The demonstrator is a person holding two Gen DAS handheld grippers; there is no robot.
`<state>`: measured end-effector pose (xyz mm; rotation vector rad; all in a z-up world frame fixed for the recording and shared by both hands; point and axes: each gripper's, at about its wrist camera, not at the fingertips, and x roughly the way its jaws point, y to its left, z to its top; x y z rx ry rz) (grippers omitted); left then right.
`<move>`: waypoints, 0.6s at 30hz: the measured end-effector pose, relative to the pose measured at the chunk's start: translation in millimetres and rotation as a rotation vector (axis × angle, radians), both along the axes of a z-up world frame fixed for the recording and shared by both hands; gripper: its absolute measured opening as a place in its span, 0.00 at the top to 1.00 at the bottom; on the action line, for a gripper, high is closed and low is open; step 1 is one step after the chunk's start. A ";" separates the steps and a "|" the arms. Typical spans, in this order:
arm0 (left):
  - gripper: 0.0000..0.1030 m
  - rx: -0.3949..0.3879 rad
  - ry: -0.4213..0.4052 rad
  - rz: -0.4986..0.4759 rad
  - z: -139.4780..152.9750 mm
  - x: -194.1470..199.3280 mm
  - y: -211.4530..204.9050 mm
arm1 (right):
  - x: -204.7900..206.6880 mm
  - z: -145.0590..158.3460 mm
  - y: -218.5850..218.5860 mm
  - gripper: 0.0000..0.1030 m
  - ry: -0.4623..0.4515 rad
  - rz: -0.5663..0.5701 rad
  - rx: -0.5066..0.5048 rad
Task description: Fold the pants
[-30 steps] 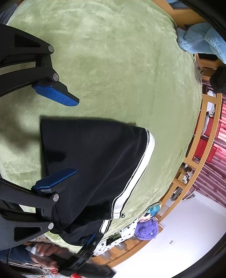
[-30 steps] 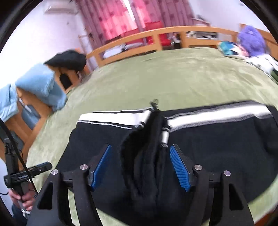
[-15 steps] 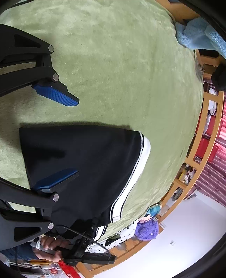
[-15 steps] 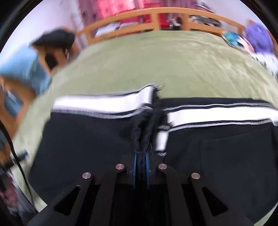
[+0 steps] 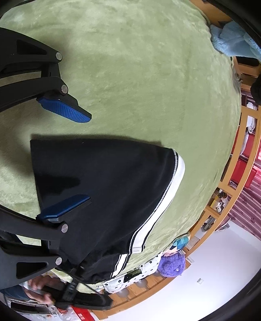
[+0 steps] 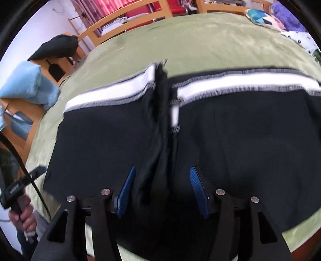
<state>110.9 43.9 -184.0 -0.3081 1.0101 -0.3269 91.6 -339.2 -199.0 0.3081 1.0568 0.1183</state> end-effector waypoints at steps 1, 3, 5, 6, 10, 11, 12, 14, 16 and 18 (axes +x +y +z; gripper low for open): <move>0.30 -0.001 0.004 0.000 -0.6 -1.3 -1.5 | -2.8 -4.5 5.1 0.42 0.002 0.005 -0.021; 0.30 0.006 0.009 -0.005 -1.1 -4.2 -5.7 | -5.9 -6.6 12.5 0.44 -0.018 -0.006 -0.055; 0.30 0.023 0.006 -0.009 1.1 -8.5 -9.3 | -5.1 -2.4 16.7 0.74 -0.040 0.006 -0.048; 0.30 0.028 0.003 -0.010 2.6 -11.3 -10.6 | -4.9 0.2 16.4 0.76 -0.052 -0.001 -0.054; 0.30 0.036 -0.011 -0.008 12.3 -24.8 -12.3 | -20.6 25.2 0.0 0.85 -0.161 -0.018 -0.018; 0.30 0.035 -0.015 -0.011 14.5 -27.4 -12.1 | -27.3 33.1 -7.9 0.85 -0.184 -0.028 -0.001; 0.30 0.032 -0.018 -0.014 15.9 -29.7 -12.4 | -30.2 37.2 -14.7 0.85 -0.194 -0.044 0.011; 0.30 0.021 -0.011 -0.024 14.5 -31.2 -16.1 | -30.8 31.9 -22.6 0.85 -0.174 -0.050 0.025; 0.30 0.020 0.000 -0.027 9.4 -29.2 -21.3 | -23.1 8.7 -17.6 0.83 -0.095 -0.031 0.005; 0.30 0.020 0.013 -0.016 2.3 -26.0 -23.5 | -20.1 -8.9 -12.2 0.78 -0.073 -0.028 -0.015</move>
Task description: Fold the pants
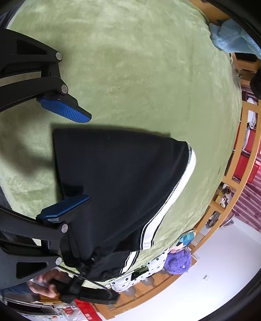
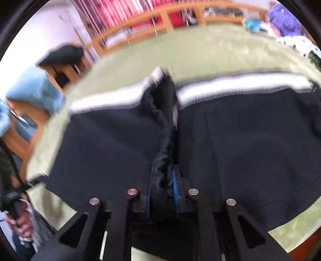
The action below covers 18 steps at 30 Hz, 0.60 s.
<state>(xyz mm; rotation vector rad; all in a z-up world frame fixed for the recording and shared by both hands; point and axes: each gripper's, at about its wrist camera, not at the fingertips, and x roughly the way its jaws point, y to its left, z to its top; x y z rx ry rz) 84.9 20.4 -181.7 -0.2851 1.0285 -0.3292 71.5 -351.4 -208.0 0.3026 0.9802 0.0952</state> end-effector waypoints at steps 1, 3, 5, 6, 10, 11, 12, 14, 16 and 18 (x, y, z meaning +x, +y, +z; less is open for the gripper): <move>0.30 0.009 0.026 0.013 -5.7 3.1 -1.1 | -2.1 0.9 0.6 0.76 -0.013 0.004 0.001; 0.30 0.008 0.044 0.024 -11.8 4.3 -0.8 | -5.3 13.2 -2.9 0.65 -0.015 -0.001 0.011; 0.30 -0.004 0.046 0.025 -15.8 3.0 1.2 | -14.5 29.2 -10.8 0.55 -0.067 -0.049 0.026; 0.30 -0.010 0.046 0.023 -18.0 2.2 2.1 | -15.8 35.3 -13.8 0.49 -0.092 -0.061 0.022; 0.31 -0.047 0.046 0.008 -24.3 2.8 3.6 | -4.1 60.4 -11.4 0.47 -0.173 -0.034 -0.052; 0.31 -0.056 0.046 0.004 -25.2 4.3 3.1 | 6.8 65.1 -6.3 0.47 -0.184 -0.020 -0.068; 0.31 -0.065 0.048 -0.001 -26.8 6.1 3.6 | 18.0 68.9 -3.6 0.47 -0.194 0.002 -0.085; 0.37 -0.083 0.048 -0.010 -29.6 10.2 3.3 | 46.7 72.0 1.7 0.47 -0.204 0.055 -0.103; 0.42 -0.073 0.040 -0.015 -29.3 11.3 1.2 | 73.6 66.7 1.2 0.47 -0.181 0.068 -0.121; 0.52 -0.061 0.030 -0.027 -29.9 11.7 1.1 | 97.5 58.1 -4.2 0.48 -0.159 0.076 -0.111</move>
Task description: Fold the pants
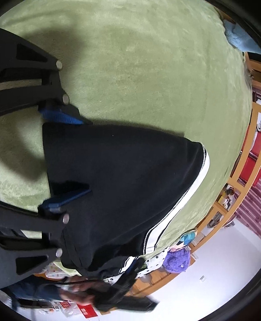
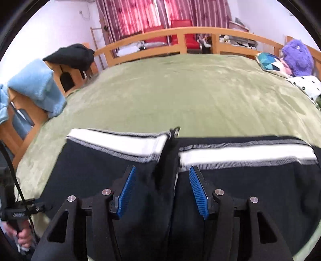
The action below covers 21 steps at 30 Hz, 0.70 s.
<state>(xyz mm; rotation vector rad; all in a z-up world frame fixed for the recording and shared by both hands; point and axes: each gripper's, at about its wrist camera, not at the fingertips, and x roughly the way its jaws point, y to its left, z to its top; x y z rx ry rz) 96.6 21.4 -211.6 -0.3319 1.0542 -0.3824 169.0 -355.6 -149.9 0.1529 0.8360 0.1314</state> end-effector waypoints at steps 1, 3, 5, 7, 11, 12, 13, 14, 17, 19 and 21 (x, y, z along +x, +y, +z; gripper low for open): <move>0.54 0.002 -0.001 -0.005 0.3 -0.1 0.4 | 8.9 -4.2 -2.7 0.48 0.016 0.005 0.009; 0.60 -0.016 0.001 -0.012 0.0 0.6 5.1 | 29.2 -15.2 -3.1 0.60 0.047 0.028 0.020; 0.63 -0.034 0.010 -0.021 -0.7 0.8 8.6 | 44.1 -23.9 -3.4 0.84 0.069 0.025 -0.017; 0.64 -0.042 0.014 -0.031 -0.2 2.0 9.4 | 50.4 -21.4 -6.6 0.89 0.022 0.017 0.007; 0.64 -0.024 0.021 -0.045 -0.6 5.3 5.7 | 64.3 -39.8 -8.0 0.90 0.083 -0.021 -0.005; 0.62 -0.022 0.022 -0.047 -0.4 6.5 4.7 | 63.7 -42.1 -4.7 0.88 0.091 -0.018 -0.026; 0.62 -0.026 0.025 -0.047 -0.6 6.7 5.0 | 60.9 -40.0 -1.7 0.83 0.086 -0.009 -0.055; 0.59 -0.032 0.030 -0.040 -1.2 6.6 5.6 | 56.4 -35.0 -0.5 0.75 0.090 -0.008 -0.084; 0.55 -0.062 0.037 -0.019 -4.2 5.0 9.7 | 26.3 -19.3 -11.6 0.52 0.061 -0.058 -0.051; 0.52 -0.089 0.045 0.006 -6.5 2.7 12.3 | -7.3 -9.1 -17.2 0.52 0.053 -0.041 0.042; 0.48 -0.110 0.047 0.020 -9.7 1.2 13.3 | -37.5 -7.8 -16.6 0.52 0.063 -0.031 0.096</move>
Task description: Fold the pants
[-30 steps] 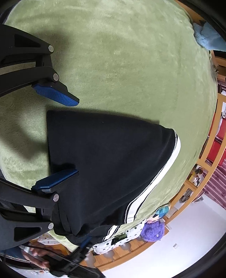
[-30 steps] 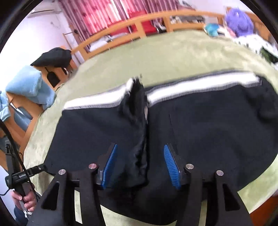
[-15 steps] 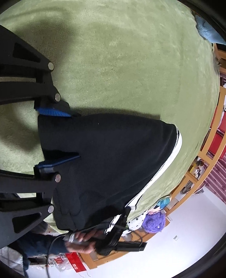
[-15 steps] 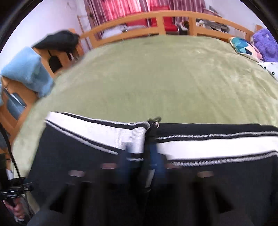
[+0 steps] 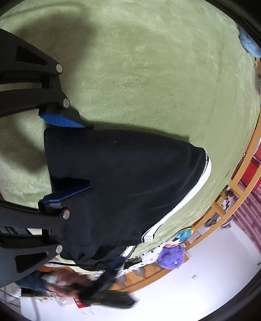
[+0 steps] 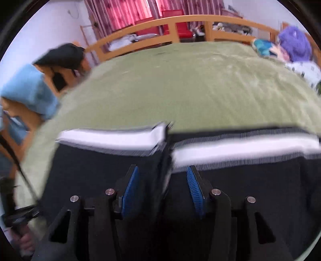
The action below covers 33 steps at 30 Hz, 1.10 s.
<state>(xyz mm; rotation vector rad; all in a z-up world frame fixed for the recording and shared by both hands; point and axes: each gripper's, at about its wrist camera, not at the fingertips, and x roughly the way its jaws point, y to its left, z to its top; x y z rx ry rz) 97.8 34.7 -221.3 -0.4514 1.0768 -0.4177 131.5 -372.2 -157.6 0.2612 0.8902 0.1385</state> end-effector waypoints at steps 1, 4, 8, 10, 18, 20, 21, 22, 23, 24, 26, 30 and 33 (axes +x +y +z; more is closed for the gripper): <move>0.47 -0.013 0.001 0.009 -2.4 -0.6 -0.1 | -16.0 -3.8 2.9 0.52 0.015 -0.002 0.005; 0.48 -0.036 0.013 0.054 -4.8 1.0 -1.8 | -46.9 -29.9 19.0 0.65 0.106 0.020 -0.052; 0.49 -0.011 0.014 0.081 -3.0 2.5 -6.6 | -65.9 -43.4 26.7 0.68 0.100 -0.016 -0.061; 0.57 0.002 0.015 0.089 1.1 0.3 -8.2 | -68.1 -33.6 29.8 0.68 0.099 -0.008 -0.091; 0.82 -0.019 -0.100 0.085 46.2 -16.2 -7.5 | -117.0 -2.0 5.7 0.55 0.053 -0.092 -0.065; 0.83 -0.015 -0.138 0.077 65.4 -19.7 -14.6 | -133.9 -0.1 -6.9 0.55 0.055 -0.128 -0.048; 0.83 -0.014 -0.154 0.070 73.7 -20.0 -18.4 | -142.9 2.3 -15.0 0.55 0.050 -0.149 -0.035; 0.83 -0.011 -0.180 0.056 86.2 -22.2 -23.5 | -151.1 5.3 -21.8 0.55 0.044 -0.171 -0.029; 0.83 -0.008 -0.197 0.049 94.2 -23.5 -26.8 | -160.6 10.1 -30.7 0.55 0.035 -0.198 -0.030; 0.84 -0.002 -0.218 0.040 105.4 -24.8 -32.9 | -163.8 13.8 -40.9 0.55 0.030 -0.215 -0.032; 0.84 0.018 -0.256 0.017 127.7 -25.3 -49.6 | -178.7 25.2 -62.3 0.55 0.011 -0.269 -0.032; 0.84 0.075 -0.323 -0.001 169.8 -26.8 -87.8 | -202.8 51.5 -98.3 0.54 -0.051 -0.343 0.039; 0.84 0.086 -0.406 -0.070 202.6 -33.5 -129.0 | -216.7 70.8 -118.8 0.47 -0.123 -0.387 0.032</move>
